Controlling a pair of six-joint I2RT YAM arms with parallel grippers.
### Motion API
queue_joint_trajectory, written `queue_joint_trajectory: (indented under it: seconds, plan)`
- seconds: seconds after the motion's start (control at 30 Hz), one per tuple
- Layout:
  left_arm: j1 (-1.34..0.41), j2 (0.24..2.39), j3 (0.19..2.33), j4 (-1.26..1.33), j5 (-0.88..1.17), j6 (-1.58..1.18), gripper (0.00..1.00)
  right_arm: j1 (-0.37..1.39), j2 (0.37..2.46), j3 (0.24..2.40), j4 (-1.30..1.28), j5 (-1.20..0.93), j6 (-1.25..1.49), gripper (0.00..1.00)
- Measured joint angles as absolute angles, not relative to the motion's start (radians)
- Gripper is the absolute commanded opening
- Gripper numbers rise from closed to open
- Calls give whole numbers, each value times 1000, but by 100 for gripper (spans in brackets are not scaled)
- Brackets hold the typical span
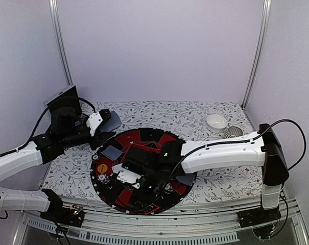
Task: Distribute texas hold em gaming equipment
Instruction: Pick up the poker card from the face-down deck piles.
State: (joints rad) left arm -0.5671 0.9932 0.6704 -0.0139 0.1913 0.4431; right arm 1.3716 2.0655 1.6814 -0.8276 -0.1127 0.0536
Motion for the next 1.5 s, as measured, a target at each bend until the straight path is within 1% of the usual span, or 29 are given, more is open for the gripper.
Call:
queue_joint_trajectory:
  seconds: [0.13,0.2,0.37,0.43,0.5,0.67,0.73,0.77,0.93,1.13,1.23,1.3,1.37,1.4,1.5]
  plan:
    - [-567,993,670,-15,204,446,43,1293,1909,1641,-734,-225,84,88]
    - [-567,993,670,-18,216,450,43,1187,1834,1621,-683,-279,109,84]
    - [-567,993,670,-23,256,464,43,997,1754,1611,-530,-368,184,67]
    - [-568,993,670,-27,265,467,43,966,1754,1613,-477,-377,205,61]
    - [-569,993,670,-29,276,470,43,961,1764,1623,-428,-377,228,56]
    - [-569,993,670,-30,284,476,43,975,1829,1700,-308,-400,261,54]
    - [-569,993,670,-30,285,478,43,976,1866,1737,-267,-415,272,52]
    - [-569,993,670,-30,285,479,43,976,1878,1748,-256,-419,274,51]
    - [-569,993,670,-30,288,479,43,976,1944,1798,-223,-434,277,39]
    - [-569,993,670,-31,289,479,43,976,1980,1813,-211,-468,277,35]
    - [-569,994,670,-31,289,479,43,976,1986,1814,-202,-484,278,27]
    - [-569,994,670,-31,289,479,43,976,1992,1816,-197,-493,278,18]
    - [-569,994,670,-31,288,479,43,977,2000,1822,-194,-502,279,5]
    - [-569,994,670,-31,288,479,43,977,2001,1823,-194,-505,278,3]
    - [-569,994,670,-34,288,479,43,979,2000,1823,-192,-505,278,2]
